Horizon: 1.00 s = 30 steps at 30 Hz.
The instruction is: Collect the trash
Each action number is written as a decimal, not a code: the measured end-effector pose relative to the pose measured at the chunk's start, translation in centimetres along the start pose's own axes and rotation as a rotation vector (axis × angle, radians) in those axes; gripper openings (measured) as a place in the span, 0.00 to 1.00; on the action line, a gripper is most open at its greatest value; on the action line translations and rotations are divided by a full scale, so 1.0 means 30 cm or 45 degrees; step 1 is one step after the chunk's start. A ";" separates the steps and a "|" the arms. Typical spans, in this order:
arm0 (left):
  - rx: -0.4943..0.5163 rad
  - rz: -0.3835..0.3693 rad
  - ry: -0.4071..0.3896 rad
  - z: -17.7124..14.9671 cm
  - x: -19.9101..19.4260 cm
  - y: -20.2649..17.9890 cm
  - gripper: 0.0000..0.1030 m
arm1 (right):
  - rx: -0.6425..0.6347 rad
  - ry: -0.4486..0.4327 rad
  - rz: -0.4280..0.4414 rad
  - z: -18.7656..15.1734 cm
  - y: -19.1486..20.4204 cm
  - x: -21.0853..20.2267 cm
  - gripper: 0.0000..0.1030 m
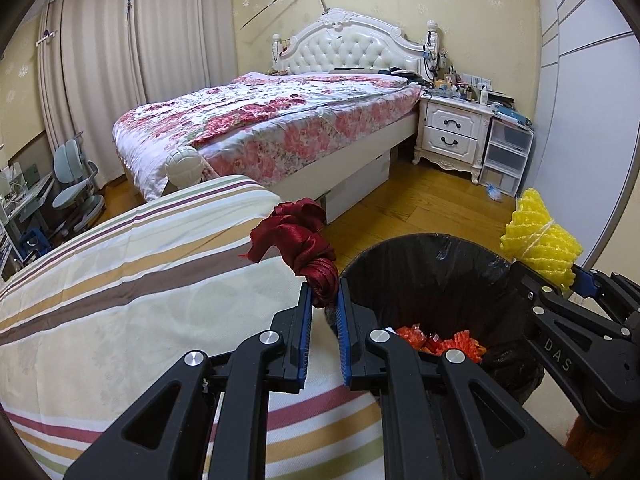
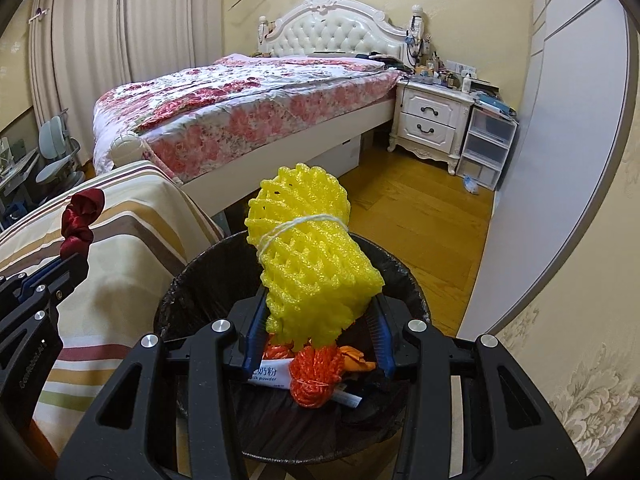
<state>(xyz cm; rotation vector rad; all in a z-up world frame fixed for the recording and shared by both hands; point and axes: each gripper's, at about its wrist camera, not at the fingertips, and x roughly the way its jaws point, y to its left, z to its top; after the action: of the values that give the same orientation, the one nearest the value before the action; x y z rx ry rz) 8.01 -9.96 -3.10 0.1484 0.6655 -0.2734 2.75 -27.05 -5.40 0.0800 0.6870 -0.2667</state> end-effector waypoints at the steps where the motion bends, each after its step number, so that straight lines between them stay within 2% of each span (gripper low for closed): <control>1: 0.004 0.000 0.004 0.011 0.014 -0.015 0.12 | -0.001 -0.004 -0.005 0.003 -0.002 0.003 0.41; 11: 0.030 0.006 0.016 0.037 0.062 -0.048 0.13 | 0.021 0.004 -0.016 0.038 -0.037 0.046 0.42; 16: 0.037 0.009 0.028 0.036 0.073 -0.053 0.32 | 0.028 0.016 -0.019 0.039 -0.043 0.065 0.44; 18: 0.039 0.016 0.025 0.034 0.071 -0.056 0.49 | 0.034 0.018 -0.022 0.038 -0.048 0.070 0.51; 20: 0.033 0.023 0.021 0.035 0.070 -0.057 0.58 | 0.037 0.022 -0.023 0.035 -0.054 0.072 0.51; 24: 0.038 0.037 0.027 0.032 0.074 -0.060 0.67 | 0.044 0.024 -0.032 0.038 -0.056 0.077 0.57; 30: 0.013 0.052 0.020 0.039 0.061 -0.041 0.71 | 0.057 0.017 -0.051 0.041 -0.070 0.065 0.63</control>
<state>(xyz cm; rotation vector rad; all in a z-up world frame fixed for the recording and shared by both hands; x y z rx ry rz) 9.71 -11.77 -3.39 0.1741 0.6757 -0.2366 4.39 -29.68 -5.67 0.1110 0.6968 -0.3200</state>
